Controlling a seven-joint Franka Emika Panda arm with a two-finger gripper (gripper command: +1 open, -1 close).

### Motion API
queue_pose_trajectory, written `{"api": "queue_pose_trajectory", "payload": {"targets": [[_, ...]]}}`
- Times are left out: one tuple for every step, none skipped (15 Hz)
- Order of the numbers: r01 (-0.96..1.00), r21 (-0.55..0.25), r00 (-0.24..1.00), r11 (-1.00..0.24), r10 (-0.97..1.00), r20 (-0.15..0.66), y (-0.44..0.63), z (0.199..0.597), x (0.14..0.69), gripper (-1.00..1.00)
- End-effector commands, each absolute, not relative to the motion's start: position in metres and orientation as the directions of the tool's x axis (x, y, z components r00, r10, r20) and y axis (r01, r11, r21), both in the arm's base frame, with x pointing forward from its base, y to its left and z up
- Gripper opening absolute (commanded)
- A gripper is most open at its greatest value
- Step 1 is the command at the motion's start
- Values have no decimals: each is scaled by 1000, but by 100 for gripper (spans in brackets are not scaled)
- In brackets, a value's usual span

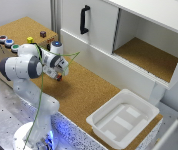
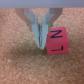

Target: Go slide the pink block to the right

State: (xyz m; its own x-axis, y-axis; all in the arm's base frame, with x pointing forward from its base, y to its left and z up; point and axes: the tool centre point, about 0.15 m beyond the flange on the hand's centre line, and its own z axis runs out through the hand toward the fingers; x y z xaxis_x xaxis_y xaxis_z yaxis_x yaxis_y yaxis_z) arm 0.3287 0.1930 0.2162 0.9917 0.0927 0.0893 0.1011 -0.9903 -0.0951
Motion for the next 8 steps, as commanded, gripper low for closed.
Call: {"api": "queue_pose_trajectory", "payload": {"targets": [[87, -70, 989, -994, 78, 123, 151, 229, 323, -100], [86, -71, 989, -994, 76, 130, 144, 231, 325, -100], [81, -68, 989, -994, 72, 127, 137, 231, 326, -100], [76, -62, 990, -995, 67, 124, 128, 230, 326, -100], [71, -60, 990, -996, 64, 124, 122, 230, 327, -100], [65, -56, 991, -996, 58, 122, 117, 230, 327, -100], [57, -53, 991, -997, 50, 123, 112, 229, 326, -100], [48, -46, 992, -998, 43, 117, 107, 228, 326, -100]]}}
